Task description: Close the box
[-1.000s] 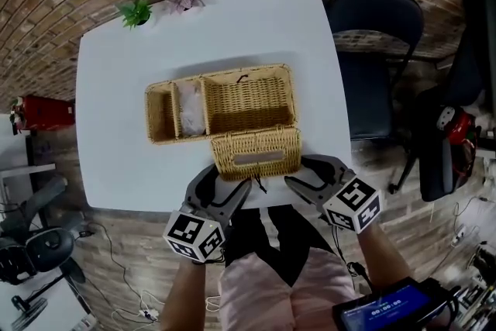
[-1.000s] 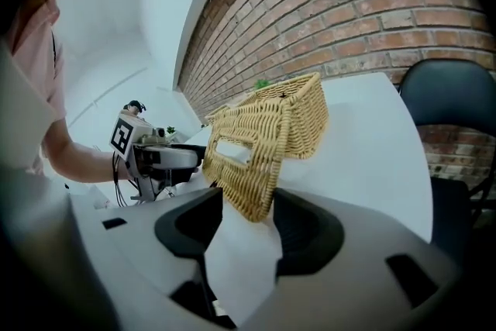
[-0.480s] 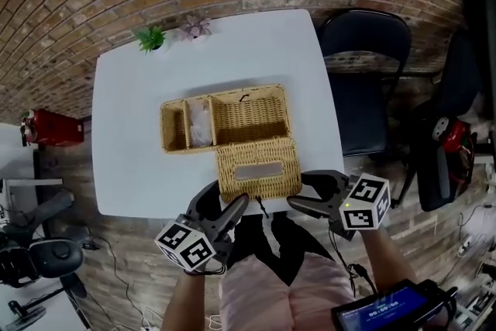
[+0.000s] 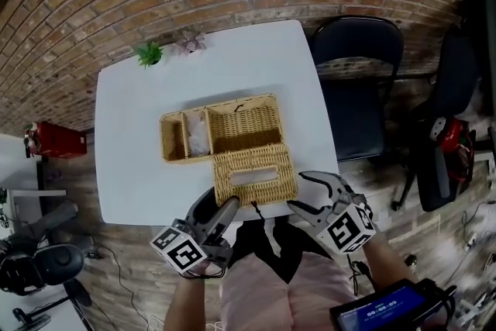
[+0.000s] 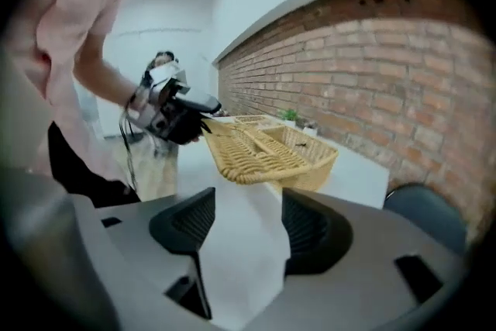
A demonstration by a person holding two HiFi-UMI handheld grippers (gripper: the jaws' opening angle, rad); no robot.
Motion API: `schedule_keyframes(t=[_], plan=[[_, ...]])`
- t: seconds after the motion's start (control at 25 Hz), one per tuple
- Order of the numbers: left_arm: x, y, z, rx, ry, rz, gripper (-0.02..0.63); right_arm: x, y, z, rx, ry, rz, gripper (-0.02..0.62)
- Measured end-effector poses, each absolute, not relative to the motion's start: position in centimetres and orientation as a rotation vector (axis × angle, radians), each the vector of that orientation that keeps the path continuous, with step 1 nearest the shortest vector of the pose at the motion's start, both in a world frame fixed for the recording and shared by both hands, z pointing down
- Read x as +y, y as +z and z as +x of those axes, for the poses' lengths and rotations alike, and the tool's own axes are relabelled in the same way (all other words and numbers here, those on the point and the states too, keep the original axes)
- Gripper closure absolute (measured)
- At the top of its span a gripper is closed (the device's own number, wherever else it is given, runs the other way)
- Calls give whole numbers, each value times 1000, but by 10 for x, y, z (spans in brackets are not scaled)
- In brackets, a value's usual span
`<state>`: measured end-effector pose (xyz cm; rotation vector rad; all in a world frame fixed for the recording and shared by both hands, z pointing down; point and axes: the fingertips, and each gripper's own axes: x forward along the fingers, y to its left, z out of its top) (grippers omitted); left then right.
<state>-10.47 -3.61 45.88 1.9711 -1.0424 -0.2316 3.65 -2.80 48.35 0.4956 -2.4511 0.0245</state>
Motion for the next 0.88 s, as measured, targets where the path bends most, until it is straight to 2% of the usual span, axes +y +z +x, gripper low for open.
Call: schedule_keyframes(t=[0.12,0.24,0.44,0.88], plan=[[-36,460,-105,-1041,-226,1970,305,-34,477,36,-2376,-332,554,347],[-36,461,-104,-1041,-217,1971,305,-35,470,33,-2365,-471,554,387],[-43,457,-98,-1048,-198,1986,311,-42,461,36,-2360,-575,562,459],[-50,441,-101,-1079,-233,2004,301,-56,435,29,-2409,-608,542,505]])
